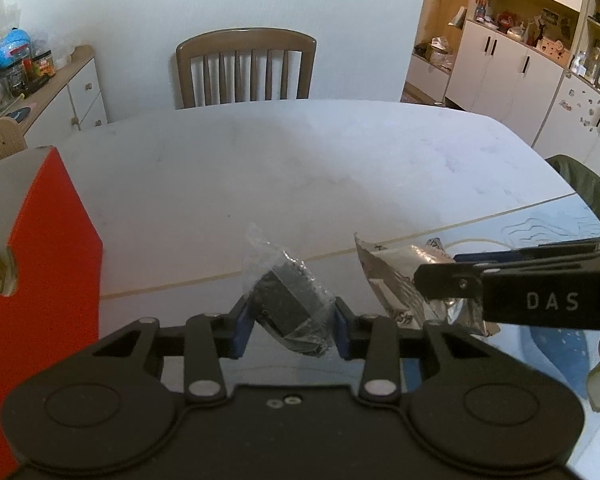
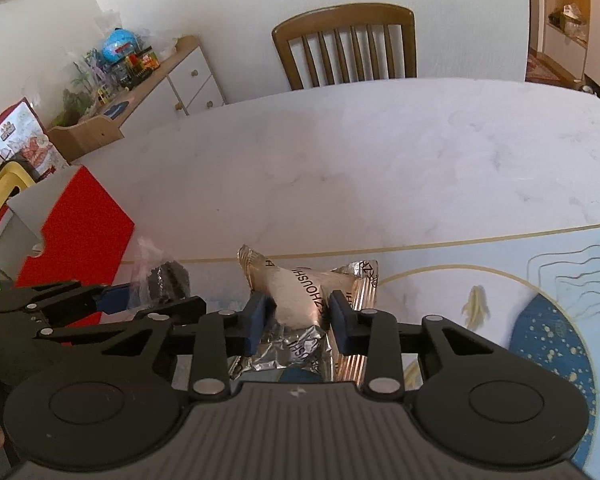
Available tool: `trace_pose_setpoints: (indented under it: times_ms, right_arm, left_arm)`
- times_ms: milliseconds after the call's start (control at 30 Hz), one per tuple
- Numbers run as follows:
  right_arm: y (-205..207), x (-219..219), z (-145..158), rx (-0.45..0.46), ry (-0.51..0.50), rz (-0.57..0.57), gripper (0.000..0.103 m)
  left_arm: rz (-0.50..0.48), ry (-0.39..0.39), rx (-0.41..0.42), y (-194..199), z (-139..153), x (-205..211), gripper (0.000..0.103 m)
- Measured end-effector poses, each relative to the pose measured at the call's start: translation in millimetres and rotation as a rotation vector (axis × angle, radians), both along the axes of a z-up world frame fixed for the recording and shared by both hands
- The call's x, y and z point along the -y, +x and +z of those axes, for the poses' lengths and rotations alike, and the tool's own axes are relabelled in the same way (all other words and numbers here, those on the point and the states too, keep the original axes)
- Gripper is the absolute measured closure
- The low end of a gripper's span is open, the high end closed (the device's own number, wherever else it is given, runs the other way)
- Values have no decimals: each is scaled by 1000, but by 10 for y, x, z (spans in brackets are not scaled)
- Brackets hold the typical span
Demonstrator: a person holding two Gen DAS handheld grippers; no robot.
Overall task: Organize objects
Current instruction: 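Grasp the clear plastic bag with the left tool while the right grasps the silver foil bag, then carry the plastic bag and foil bag over the cardboard box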
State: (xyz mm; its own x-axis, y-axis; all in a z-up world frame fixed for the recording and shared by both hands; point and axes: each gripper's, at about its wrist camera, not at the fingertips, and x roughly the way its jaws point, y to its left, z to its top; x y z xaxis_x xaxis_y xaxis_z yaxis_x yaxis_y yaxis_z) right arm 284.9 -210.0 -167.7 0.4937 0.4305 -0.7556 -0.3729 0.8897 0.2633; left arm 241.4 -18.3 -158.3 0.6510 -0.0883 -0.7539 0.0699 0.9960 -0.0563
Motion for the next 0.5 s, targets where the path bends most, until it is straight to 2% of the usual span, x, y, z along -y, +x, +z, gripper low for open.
trace_pose_setpoints:
  times_ms: [233, 500]
  right_arm:
    - [-201, 49, 261, 32, 35, 9, 70]
    - [-382, 7, 638, 67, 83, 30, 70]
  left_arm:
    - [-3, -48, -6, -146, 202, -78, 64]
    - [-18, -79, 37, -354, 517, -197, 64]
